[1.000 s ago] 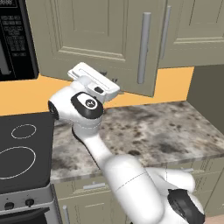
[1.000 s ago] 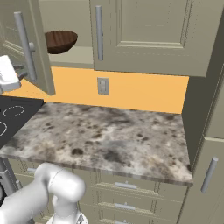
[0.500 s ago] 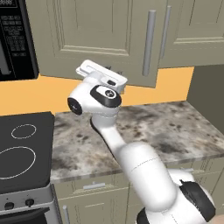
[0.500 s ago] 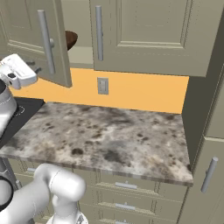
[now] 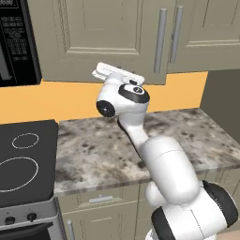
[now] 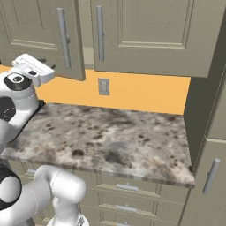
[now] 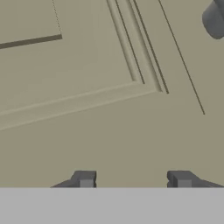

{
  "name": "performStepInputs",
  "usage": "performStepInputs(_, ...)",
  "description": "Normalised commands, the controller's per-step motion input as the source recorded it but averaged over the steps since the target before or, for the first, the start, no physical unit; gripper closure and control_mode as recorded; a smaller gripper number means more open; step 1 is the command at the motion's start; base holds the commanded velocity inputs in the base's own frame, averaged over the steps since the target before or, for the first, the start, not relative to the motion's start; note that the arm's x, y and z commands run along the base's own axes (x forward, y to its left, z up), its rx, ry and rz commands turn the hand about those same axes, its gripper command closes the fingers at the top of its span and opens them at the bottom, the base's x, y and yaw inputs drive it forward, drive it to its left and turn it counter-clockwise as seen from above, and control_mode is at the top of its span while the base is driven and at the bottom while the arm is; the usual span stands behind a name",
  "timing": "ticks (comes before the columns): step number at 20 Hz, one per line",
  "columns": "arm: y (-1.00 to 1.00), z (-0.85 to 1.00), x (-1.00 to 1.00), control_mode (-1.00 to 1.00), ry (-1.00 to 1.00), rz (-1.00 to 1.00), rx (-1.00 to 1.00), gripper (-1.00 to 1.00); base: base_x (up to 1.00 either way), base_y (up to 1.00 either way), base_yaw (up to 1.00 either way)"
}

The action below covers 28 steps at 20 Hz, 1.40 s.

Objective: Open the cabinet. Pick the bowls from the counter and place them in the cabinet. Then close the cabinet.

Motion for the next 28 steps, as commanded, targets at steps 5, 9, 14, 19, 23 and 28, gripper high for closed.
performStepInputs(5, -0.34, 0.02, 0.46, -1.00, 0.00, 0.15, -0.01, -1.00, 0.00, 0.00, 0.00)
performStepInputs(9, -0.36, 0.03, 0.49, -1.00, 0.00, 0.15, 0.00, -1.00, 0.00, 0.00, 0.00)
performStepInputs(14, -0.36, 0.02, 0.47, -1.00, 0.00, 0.14, 0.00, -1.00, 0.00, 0.00, 0.00)
performStepInputs(19, -0.29, 0.00, 0.44, -1.00, 0.00, 0.14, 0.00, -1.00, 0.00, 0.00, 0.00)
performStepInputs(23, -0.17, 0.00, 0.34, -1.00, 0.00, 0.15, 0.00, -1.00, 0.00, 0.00, 0.00)
performStepInputs(28, -0.13, 0.00, 0.23, -1.00, 0.00, 0.15, 0.00, -1.00, 0.00, 0.00, 0.00)
